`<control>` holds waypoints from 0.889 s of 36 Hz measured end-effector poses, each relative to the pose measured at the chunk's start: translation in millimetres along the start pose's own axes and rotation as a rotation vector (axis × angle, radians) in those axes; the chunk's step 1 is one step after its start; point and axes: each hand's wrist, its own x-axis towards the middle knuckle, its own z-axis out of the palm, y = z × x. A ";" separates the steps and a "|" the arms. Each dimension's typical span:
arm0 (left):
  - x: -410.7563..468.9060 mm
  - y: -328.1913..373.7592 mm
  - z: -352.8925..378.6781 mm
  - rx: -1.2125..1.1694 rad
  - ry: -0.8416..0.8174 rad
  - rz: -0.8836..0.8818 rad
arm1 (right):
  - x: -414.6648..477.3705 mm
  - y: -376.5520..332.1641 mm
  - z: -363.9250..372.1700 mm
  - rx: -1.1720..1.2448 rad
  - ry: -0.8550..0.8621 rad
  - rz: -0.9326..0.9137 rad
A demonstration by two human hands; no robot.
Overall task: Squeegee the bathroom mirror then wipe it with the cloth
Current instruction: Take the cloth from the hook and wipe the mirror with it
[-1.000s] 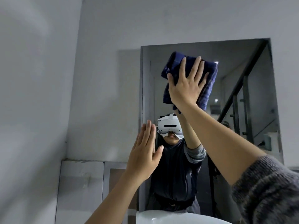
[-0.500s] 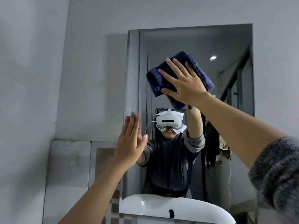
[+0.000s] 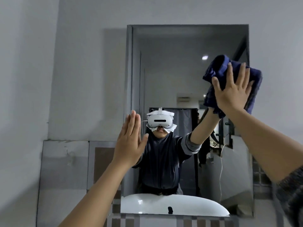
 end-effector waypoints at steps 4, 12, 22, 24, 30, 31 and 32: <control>-2.9 -5.2 0.2 0.028 -0.033 0.030 | -31.3 -23.4 12.6 0.065 0.093 0.354; -44.0 -15.1 6.5 -0.027 -0.084 0.136 | -94.1 -107.5 43.4 0.103 0.063 0.379; -60.1 -9.0 8.6 -0.072 -0.110 0.096 | -115.9 -180.7 52.9 0.071 -0.144 -0.232; -64.8 -6.2 8.5 -0.090 -0.116 0.072 | -118.7 -175.9 52.8 0.029 -0.179 -0.423; -93.9 3.1 15.9 -0.141 -0.142 -0.003 | -118.4 -125.6 43.3 -0.090 -0.233 -0.806; -96.2 4.2 18.0 -0.138 -0.139 -0.011 | -116.2 -114.4 40.5 -0.117 -0.234 -0.859; -97.6 5.2 19.9 -0.129 -0.132 -0.016 | -112.5 -103.4 37.0 -0.146 -0.241 -0.901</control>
